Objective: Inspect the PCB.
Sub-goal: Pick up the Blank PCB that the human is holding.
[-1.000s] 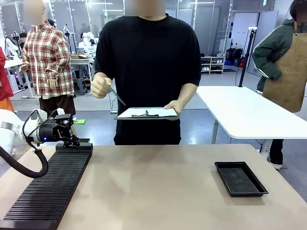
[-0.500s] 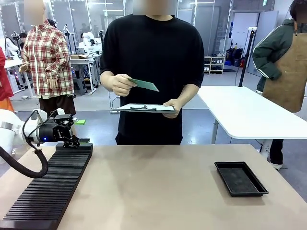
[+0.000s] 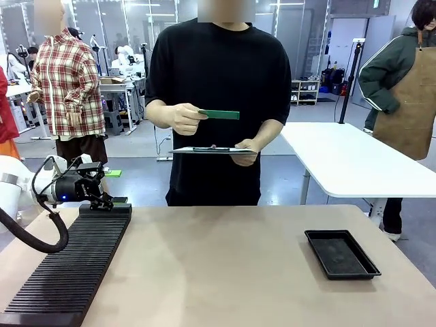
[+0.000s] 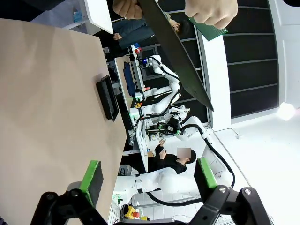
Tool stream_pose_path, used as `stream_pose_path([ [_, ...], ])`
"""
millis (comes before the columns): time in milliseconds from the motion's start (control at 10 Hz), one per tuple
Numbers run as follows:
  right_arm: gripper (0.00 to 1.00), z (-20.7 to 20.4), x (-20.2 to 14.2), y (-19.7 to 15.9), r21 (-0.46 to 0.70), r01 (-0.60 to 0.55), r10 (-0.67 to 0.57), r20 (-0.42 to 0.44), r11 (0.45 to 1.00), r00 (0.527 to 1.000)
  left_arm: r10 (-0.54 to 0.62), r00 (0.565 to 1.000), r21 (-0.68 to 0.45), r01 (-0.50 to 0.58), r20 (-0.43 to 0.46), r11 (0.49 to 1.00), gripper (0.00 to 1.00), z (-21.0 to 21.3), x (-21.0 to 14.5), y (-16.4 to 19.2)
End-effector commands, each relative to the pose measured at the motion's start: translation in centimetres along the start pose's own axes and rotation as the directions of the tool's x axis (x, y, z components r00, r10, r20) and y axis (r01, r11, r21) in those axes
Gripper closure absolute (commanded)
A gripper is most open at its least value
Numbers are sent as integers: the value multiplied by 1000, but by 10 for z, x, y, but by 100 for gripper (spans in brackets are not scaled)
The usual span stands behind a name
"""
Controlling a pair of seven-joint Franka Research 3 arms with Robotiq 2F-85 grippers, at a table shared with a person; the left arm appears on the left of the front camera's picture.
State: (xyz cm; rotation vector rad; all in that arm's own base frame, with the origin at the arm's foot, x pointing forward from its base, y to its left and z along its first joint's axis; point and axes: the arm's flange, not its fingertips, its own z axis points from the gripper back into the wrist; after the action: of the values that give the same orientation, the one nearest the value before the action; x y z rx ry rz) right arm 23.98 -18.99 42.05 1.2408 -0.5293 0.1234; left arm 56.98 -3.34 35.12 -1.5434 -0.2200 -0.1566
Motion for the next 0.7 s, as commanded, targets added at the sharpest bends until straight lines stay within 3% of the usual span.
stream_pose_path([
  [0, 0, 2, 0, 0, 8, -18, 18, 1, 1000, 1000, 0, 1000, 0, 0, 0, 1000, 0, 0, 0, 0],
  [100, 0, 2, 0, 0, 8, -18, 18, 1, 1000, 1000, -17, 1000, -31, 16, -12, 999, 0, 8, -3, -29],
  [200, 0, 2, 0, 0, 8, -18, 18, 1, 1000, 1000, -31, 999, 10, 32, -29, 999, 0, 22, -10, -60],
  [400, 0, 2, 0, 0, 8, -18, 18, 1, 1000, 1000, -37, 999, 1, 37, 5, 999, 0, 69, -53, -113],
  [600, 0, 2, 0, 0, 8, -18, 18, 1, 1000, 1000, -90, 996, 30, 90, -9, 995, 0, 128, -110, -139],
])
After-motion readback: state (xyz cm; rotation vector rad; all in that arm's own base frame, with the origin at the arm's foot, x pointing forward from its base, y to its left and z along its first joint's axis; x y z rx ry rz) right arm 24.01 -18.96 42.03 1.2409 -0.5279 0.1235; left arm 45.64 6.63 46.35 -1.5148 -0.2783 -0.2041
